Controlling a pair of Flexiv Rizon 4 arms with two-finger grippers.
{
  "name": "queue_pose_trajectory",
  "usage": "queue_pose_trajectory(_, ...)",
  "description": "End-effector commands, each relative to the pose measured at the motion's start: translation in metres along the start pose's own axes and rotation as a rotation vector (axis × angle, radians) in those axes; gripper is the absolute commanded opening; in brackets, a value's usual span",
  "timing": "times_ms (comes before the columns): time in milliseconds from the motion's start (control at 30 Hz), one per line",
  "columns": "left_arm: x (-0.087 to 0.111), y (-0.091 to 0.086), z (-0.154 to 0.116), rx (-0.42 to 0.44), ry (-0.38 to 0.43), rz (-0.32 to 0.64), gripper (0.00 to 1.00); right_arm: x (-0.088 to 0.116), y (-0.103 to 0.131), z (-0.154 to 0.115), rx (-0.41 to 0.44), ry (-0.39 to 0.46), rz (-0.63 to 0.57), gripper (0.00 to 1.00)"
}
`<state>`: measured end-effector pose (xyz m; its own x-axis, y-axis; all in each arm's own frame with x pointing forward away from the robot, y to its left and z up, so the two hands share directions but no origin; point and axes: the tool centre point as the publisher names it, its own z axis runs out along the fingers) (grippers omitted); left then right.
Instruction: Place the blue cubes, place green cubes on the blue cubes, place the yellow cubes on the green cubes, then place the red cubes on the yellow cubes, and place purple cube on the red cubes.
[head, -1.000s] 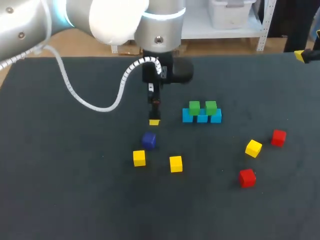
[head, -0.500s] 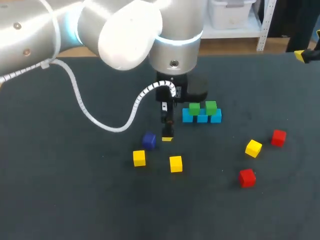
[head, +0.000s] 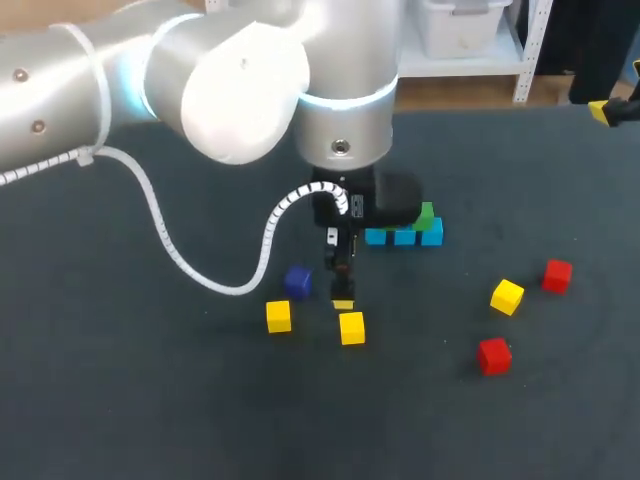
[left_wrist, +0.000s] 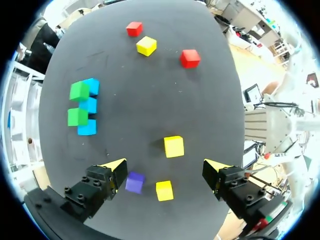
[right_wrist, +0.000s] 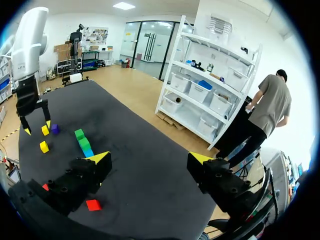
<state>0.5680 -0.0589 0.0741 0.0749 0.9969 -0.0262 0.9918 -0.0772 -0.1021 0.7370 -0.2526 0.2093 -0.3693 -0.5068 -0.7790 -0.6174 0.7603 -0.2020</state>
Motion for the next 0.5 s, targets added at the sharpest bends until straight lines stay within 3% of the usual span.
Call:
queue_pose_trajectory(33,0.0,-0.004,0.005,0.021,0.006,0.018,1.0,0.0,-0.003,0.002,-0.01,-0.003,-0.001,1.0)
queue_pose_trajectory(333,-0.008,-0.003,0.03,0.094,0.019,0.1,1.0,0.0,-0.003,0.002,-0.01,-0.003,-0.001,1.0)
queue_pose_trajectory(500,-0.01,-0.002,0.042,0.116,0.025,0.092,1.0,0.0,-0.003,0.002,-0.01,-0.003,-0.001,1.0)
